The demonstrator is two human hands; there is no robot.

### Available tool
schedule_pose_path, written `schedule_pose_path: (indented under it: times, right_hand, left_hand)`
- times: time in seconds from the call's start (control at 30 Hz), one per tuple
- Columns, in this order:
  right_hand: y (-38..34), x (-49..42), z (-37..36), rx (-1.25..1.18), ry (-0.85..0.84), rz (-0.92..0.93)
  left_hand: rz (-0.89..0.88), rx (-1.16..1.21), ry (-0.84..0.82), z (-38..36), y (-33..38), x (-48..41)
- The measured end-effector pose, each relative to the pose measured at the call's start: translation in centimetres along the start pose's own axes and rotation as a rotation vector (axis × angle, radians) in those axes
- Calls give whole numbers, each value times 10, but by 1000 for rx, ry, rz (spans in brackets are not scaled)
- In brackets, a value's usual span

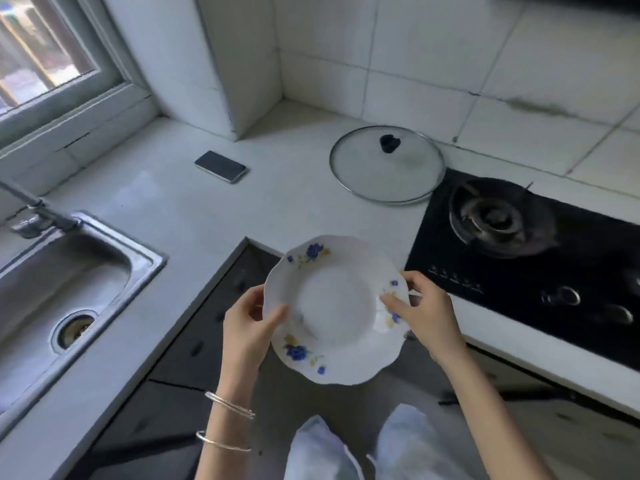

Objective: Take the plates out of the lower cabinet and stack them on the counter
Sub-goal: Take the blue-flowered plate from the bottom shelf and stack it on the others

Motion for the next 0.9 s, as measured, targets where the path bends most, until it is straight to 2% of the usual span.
schedule_pose_path:
  times: [0.3, 0.67, 0.9]
  right_hand:
    - [33, 75, 142, -141, 389, -59]
    - [95, 181, 334, -192, 699, -140]
    - [121, 241, 424, -214, 982, -197]
  left_hand:
    - [-129, -56, -363, -144, 42, 34]
    - [-202, -46, -682, -353, 81, 145]
    - [-262, -102, -861, -462, 101, 209]
Point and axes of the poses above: each hand's wrist, its own x-axis away from the middle knuckle, its own z-axis out of the back of the hand, y = z × x, the point moved 2 cm from there along -x, towards the middle knuckle, and after that the axes turned 5 degrees about -x, right-handed, at the moved point
